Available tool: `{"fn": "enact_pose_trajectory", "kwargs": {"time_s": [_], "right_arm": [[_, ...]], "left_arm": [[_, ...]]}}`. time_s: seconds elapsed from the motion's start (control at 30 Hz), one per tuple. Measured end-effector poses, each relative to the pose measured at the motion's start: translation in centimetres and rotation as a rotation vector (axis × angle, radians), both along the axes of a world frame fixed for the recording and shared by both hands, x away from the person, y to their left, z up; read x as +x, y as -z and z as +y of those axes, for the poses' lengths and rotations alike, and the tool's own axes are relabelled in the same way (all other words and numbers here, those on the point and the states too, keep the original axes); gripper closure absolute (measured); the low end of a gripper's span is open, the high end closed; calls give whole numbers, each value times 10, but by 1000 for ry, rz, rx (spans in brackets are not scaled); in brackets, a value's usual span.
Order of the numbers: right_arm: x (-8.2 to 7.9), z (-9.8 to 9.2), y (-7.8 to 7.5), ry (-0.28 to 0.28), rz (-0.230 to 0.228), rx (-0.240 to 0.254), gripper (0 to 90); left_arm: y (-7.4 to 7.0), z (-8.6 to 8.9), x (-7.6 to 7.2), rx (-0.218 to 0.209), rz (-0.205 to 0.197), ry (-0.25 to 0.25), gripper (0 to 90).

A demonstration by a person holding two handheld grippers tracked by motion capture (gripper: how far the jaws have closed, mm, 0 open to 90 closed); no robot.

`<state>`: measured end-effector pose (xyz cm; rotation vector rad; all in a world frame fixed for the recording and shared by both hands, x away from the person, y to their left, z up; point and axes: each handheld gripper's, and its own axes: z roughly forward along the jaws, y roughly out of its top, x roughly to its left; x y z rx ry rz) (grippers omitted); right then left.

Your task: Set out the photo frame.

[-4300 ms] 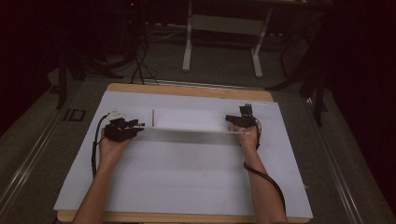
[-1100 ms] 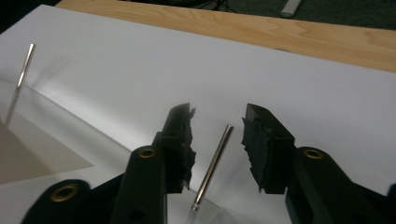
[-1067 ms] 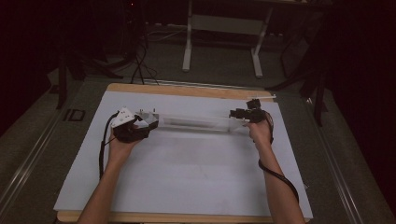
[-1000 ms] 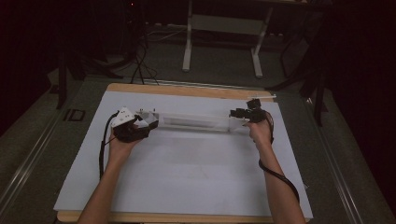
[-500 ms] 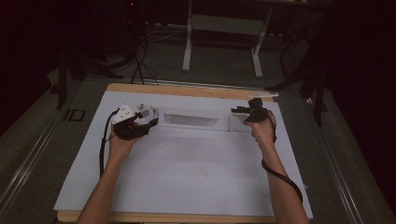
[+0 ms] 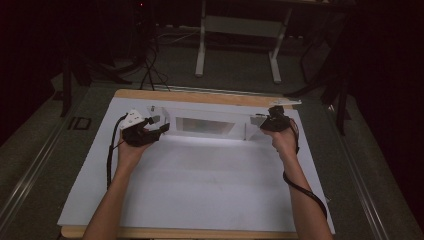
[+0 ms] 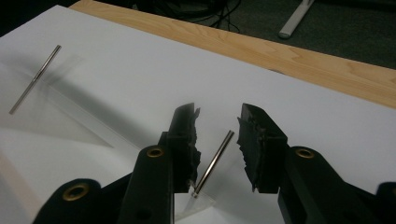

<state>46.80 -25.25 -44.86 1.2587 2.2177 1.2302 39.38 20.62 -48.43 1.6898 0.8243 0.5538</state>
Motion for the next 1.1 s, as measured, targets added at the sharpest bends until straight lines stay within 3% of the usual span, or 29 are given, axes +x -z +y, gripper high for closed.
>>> {"fn": "enact_pose_trajectory", "kwargs": {"time_s": [0.83,1.1], "right_arm": [[-7,-7,-5,-22,-19,-2,653],[-12,-10,-6,-33,-37,-36,645]], "left_arm": [[-1,1,9,-23,13,-3,466],[-2,1,14,-27,14,-13,474]]}}
